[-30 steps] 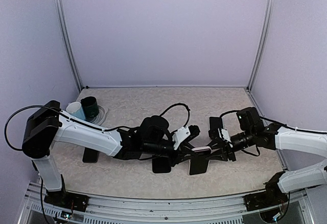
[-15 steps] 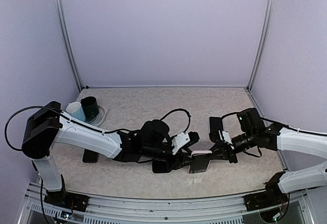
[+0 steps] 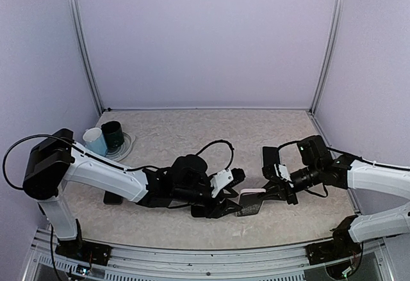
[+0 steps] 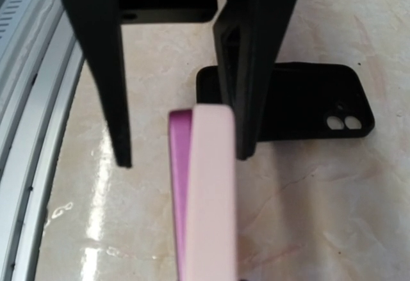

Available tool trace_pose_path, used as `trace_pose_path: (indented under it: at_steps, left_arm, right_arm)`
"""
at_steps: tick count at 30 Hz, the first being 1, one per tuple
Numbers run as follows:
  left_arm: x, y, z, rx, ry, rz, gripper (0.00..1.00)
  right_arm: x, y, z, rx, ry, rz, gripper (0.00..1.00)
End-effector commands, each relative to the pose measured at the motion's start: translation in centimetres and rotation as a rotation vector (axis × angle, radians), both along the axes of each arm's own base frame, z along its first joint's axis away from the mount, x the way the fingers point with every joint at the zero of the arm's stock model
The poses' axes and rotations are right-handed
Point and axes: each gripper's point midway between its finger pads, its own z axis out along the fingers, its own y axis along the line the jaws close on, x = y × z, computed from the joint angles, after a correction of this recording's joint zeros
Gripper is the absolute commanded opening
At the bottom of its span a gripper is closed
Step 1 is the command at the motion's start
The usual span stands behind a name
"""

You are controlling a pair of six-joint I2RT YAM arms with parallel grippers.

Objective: Put the phone into the phone case

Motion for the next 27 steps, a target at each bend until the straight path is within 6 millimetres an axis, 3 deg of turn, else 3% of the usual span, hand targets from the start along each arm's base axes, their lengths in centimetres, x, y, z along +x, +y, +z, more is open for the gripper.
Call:
trace_pose_path:
  at_steps: [1, 3, 9, 12, 15, 19, 23, 27]
  left_arm:
    - [-0.1, -1.7, 4.3, -0.111, -0.059, -0.018, 0.51]
    - [-0.1, -2.0, 4.5, -0.112, -0.072, -0.018, 0.48]
    - [-0.3, -2.5, 4.6, -0.098, -0.072, -0.041, 0.25]
    - [-0.7, -2.7, 4.0, -0.078, -0.067, -0.053, 0.20]
    - [-0.8, -2.8, 3.8, -0.079, -0.064, -0.056, 0.00]
    - [-0.8, -3.0, 4.0, -0.085, -0.071, -0.038, 0.00]
    - [-0.3, -2.7, 3.4, -0.066, -0.084, -0.009, 0.00]
    - [0.0, -2.5, 2.9, -0.048, -0.091, 0.006, 0.00]
  right_arm:
    - [1.2, 0.1, 0.7, -0.014, -0.077, -0.023, 0.00]
    - [1.2, 0.1, 0.8, -0.013, -0.076, -0.021, 0.00]
    - [1.3, 0.1, 0.8, -0.014, -0.079, -0.025, 0.00]
    - [1.3, 0.1, 0.8, -0.011, -0.080, -0.022, 0.00]
    - [1.3, 0.1, 0.7, -0.015, -0.080, -0.025, 0.00]
    - [1.3, 0.1, 0.7, -0.016, -0.077, -0.026, 0.00]
    - [1.5, 0.2, 1.1, -0.002, -0.090, -0.035, 0.32]
    - [1.5, 0.1, 1.6, 0.007, -0.106, -0.048, 0.42]
